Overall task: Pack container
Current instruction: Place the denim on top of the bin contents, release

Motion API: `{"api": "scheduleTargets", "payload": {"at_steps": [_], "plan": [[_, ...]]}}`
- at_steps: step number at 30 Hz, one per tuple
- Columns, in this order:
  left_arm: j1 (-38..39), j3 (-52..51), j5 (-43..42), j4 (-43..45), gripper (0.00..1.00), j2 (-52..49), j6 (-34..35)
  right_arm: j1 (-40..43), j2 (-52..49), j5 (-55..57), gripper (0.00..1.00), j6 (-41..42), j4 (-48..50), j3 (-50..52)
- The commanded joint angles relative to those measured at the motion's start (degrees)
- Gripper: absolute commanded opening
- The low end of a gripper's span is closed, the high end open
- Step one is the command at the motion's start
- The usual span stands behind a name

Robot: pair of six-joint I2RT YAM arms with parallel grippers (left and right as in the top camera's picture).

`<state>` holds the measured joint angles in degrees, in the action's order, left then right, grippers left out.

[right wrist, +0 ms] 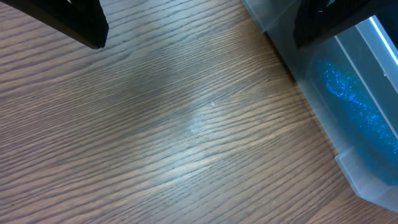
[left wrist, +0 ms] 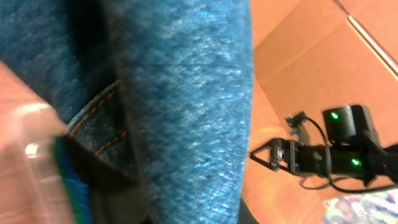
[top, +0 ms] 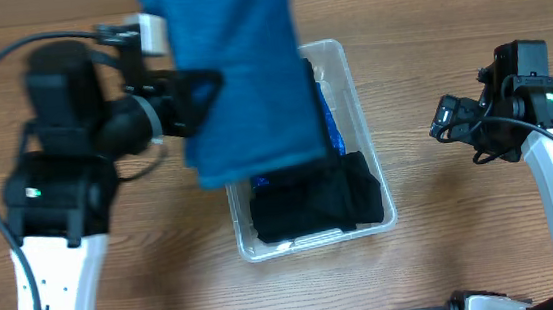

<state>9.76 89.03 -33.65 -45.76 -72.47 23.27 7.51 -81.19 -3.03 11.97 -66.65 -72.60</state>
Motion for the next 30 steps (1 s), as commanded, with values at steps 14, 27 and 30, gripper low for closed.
{"api": "scheduleTargets", "payload": {"at_steps": [14, 27, 30], "plan": [[23.15, 2.97, 14.4, 12.02, 0.04, -17.7, 12.35, 0.17, 0.0, -2.21, 1.0, -0.2, 0.15, 0.02], [22.84, 2.95, 19.43, -1.9, 0.04, -16.76, 16.59, 0.17, 0.0, -2.21, 1.0, -0.22, 0.26, 0.02], [22.84, 2.95, 29.33, -12.37, 0.15, -16.76, 18.51, 0.17, 0.0, -2.21, 1.0, -0.22, 0.2, 0.02]]}}
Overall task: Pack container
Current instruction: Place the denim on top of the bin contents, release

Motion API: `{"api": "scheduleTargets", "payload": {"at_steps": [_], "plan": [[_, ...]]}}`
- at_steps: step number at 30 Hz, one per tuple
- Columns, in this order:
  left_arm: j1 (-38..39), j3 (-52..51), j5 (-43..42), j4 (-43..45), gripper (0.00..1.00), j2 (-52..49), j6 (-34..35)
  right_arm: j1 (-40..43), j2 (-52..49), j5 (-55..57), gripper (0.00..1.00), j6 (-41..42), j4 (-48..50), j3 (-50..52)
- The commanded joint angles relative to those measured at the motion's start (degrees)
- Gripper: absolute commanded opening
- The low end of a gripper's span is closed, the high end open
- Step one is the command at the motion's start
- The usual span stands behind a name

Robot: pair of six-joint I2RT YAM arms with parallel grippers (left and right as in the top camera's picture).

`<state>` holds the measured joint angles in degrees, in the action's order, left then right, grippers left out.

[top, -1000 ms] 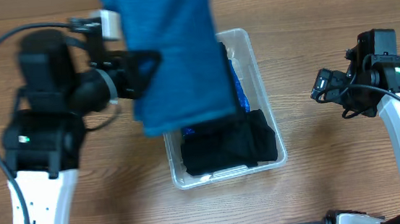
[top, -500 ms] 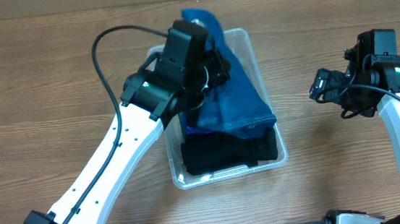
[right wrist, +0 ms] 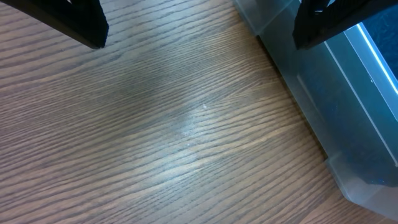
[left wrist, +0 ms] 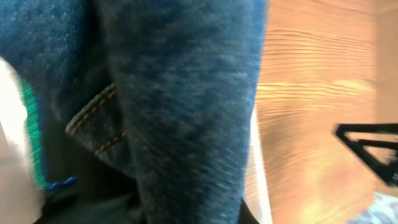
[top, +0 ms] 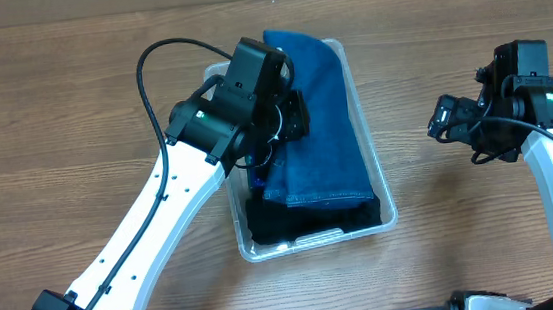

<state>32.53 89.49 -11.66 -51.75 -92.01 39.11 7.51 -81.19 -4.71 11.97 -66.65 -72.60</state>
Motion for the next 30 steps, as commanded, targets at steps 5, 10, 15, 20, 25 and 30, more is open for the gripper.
{"api": "scheduleTargets", "payload": {"at_steps": [5, 10, 15, 20, 25, 30], "plan": [[-0.48, 2.51, 19.69, -11.41, 0.8, 2.91, -5.77, 0.17, 0.0, -0.52, 1.0, -0.22, 0.11, 0.02], [-1.7, 5.99, 29.07, -7.45, 0.74, 4.83, -13.9, 0.17, 0.0, -0.52, 1.0, -0.22, 0.15, 0.02], [-1.7, 7.8, 28.35, 2.32, 0.16, 3.26, -16.72, 0.17, 0.0, -0.52, 1.0, -0.22, 0.33, 0.02], [-1.79, 7.8, 21.42, 7.02, 0.04, -12.66, -22.43, 0.17, 0.0, -0.52, 1.0, -0.22, 0.31, 0.02], [-3.63, 7.8, 4.79, 2.93, 0.23, -36.24, -18.95, 0.17, 0.0, -0.55, 1.0, -0.22, -0.22, 0.02], [-5.64, 8.7, -2.78, -2.71, 0.04, -40.81, -18.58, 0.17, 0.0, -0.55, 1.0, -0.22, -0.17, 0.02]]}}
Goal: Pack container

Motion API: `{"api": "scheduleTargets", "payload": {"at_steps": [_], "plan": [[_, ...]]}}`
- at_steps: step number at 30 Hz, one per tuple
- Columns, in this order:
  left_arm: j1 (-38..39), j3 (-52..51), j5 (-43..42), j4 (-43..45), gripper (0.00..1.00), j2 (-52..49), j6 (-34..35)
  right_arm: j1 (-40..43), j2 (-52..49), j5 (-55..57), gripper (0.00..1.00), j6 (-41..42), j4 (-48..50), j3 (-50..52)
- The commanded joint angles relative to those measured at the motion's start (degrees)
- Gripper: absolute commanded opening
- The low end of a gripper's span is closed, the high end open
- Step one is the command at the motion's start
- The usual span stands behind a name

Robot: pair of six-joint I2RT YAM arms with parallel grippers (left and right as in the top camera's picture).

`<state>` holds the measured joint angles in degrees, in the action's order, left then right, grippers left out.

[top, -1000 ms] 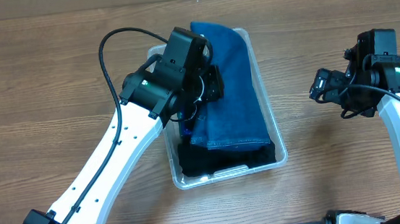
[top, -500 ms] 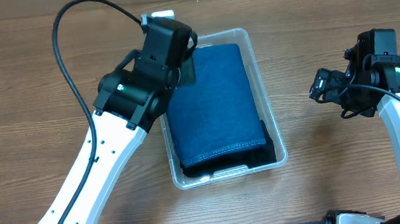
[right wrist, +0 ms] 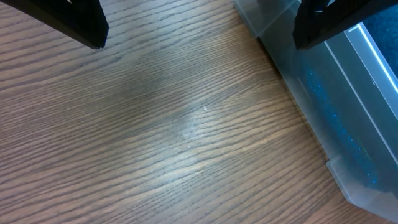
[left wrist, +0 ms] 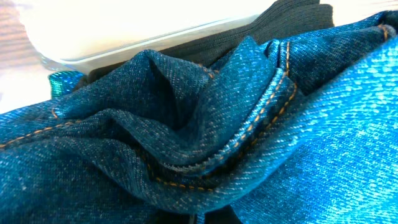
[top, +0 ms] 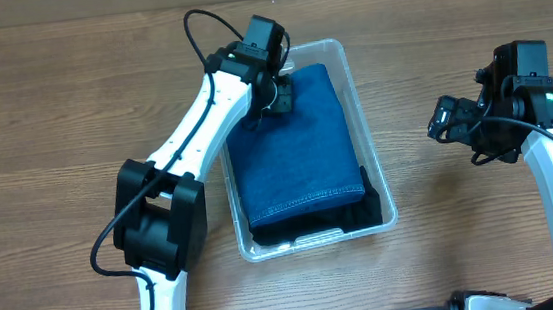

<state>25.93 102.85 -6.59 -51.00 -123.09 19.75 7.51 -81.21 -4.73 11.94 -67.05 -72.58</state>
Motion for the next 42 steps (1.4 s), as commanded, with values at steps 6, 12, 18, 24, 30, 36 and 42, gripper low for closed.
{"api": "scheduleTargets", "payload": {"at_steps": [6, 12, 18, 24, 30, 36, 42], "plan": [[0.09, 7.39, 9.31, -12.22, 0.45, 14.34, -1.18, 0.17, 0.02, -1.77, 1.0, -0.15, 0.94, 0.0], [-9.88, 7.93, 18.8, -16.17, 1.0, 32.26, -0.85, -1.55, 0.07, -2.1, 1.0, -3.48, 10.8, -3.67], [-28.85, 7.87, 17.18, -23.98, 1.0, 30.51, 4.68, -2.25, 0.2, -1.25, 1.0, -4.96, 19.71, -5.49], [-30.8, 4.72, 17.55, -24.9, 1.0, 39.1, 0.33, -2.23, 10.67, -2.54, 1.0, -4.72, 13.33, -3.19], [-30.77, -26.53, 10.71, -12.15, 1.0, 71.93, -5.62, -2.23, 38.03, 0.22, 1.0, -4.92, 17.46, 16.04], [-30.8, -48.63, 10.12, -12.55, 1.0, 98.29, -4.33, -2.23, 48.35, 0.17, 1.0, -4.9, 8.37, 20.83], [-30.8, -50.25, 10.14, -19.45, 1.0, 99.91, -4.09, -2.23, 48.35, 0.15, 1.0, -4.9, 4.72, 20.83]]}}
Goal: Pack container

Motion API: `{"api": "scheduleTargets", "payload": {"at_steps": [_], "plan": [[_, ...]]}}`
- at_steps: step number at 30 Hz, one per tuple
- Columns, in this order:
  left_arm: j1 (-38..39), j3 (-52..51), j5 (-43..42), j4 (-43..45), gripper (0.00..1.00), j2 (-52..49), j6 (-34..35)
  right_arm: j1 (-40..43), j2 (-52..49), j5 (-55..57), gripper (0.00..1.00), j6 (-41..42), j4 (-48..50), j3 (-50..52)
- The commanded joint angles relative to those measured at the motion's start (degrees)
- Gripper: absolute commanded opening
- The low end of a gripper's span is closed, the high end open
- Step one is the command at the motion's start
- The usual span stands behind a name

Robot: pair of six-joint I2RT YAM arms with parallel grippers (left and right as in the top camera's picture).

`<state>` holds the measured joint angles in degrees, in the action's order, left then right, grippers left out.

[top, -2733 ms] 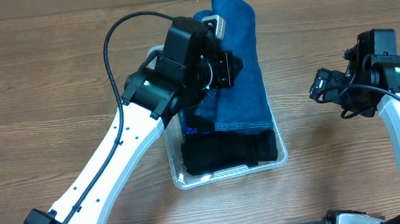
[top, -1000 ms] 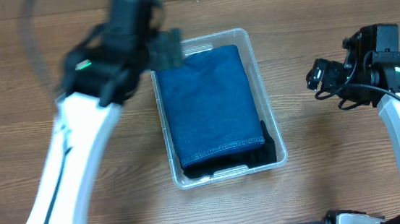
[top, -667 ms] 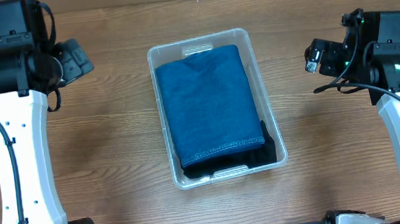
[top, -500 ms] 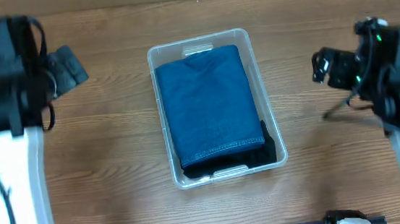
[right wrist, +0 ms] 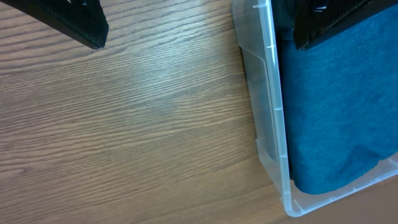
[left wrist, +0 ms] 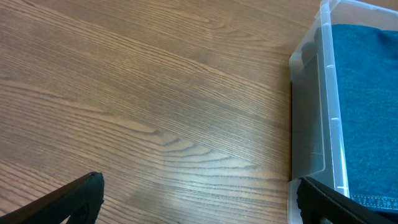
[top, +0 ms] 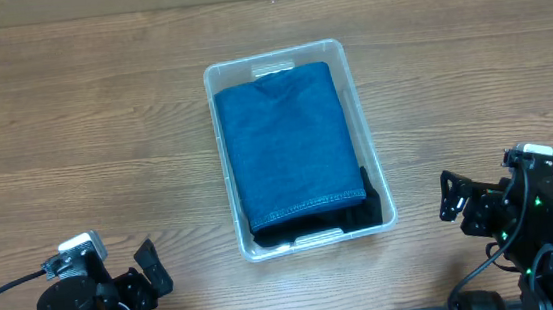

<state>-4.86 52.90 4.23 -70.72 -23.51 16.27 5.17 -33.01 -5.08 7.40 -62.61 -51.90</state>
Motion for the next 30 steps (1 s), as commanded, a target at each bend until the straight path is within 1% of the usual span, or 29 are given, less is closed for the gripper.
{"api": "scheduleTargets", "payload": {"at_steps": [1, 4, 7, 9, 11, 12, 14, 16, 18, 19, 21, 30], "plan": [[0.0, -0.31, -0.68, 0.26, 1.0, 0.33, -0.61, 0.11, 0.15, 0.5, 1.0, -0.35, 0.28, 0.15], [0.0, -0.31, -0.68, 0.26, 1.0, 0.33, -0.61, 0.04, 0.72, 0.5, 1.0, -0.35, 0.22, 0.17], [0.0, -0.31, -0.68, 0.26, 1.0, 0.33, -0.61, 0.04, 4.98, 2.93, 1.0, -0.35, 0.33, 0.22], [0.0, -0.31, -0.68, 0.26, 1.0, 0.33, -0.63, -0.33, 12.33, 2.43, 1.0, -0.37, 2.49, 3.08], [0.0, -0.31, -0.68, 0.26, 1.0, 0.33, -0.61, -1.6, 21.68, 2.23, 1.0, -0.37, 8.87, 10.69], [0.0, -0.31, -0.68, 0.26, 1.0, 0.33, -0.61, -2.25, 26.91, 1.49, 1.0, -0.39, 14.08, 16.65], [0.0, -0.31, -0.68, 0.26, 1.0, 0.33, -0.61, -2.89, 32.92, -0.87, 1.0, -0.37, 24.94, 27.26], [0.0, -0.31, -0.68, 0.26, 1.0, 0.33, -0.61, -3.26, 32.74, -1.46, 1.0, -0.35, 38.36, 35.41], [0.0, -0.31, -0.68, 0.26, 1.0, 0.33, -0.61, -3.23, 32.74, -1.01, 1.0, -0.35, 63.01, 48.7], [0.0, -0.31, -0.68, 0.26, 1.0, 0.33, -0.61, -3.23, 32.72, -0.72, 1.0, -0.37, 66.1, 51.63], [0.0, -0.31, -0.68, 0.26, 1.0, 0.33, -0.63, -3.23, 32.57, -0.83, 1.0, -0.15, 57.07, 51.12], [0.0, -0.31, -0.68, 0.26, 1.0, 0.33, -0.61, -3.23, 32.09, -0.33, 1.0, -0.17, 57.79, 51.17]]}}
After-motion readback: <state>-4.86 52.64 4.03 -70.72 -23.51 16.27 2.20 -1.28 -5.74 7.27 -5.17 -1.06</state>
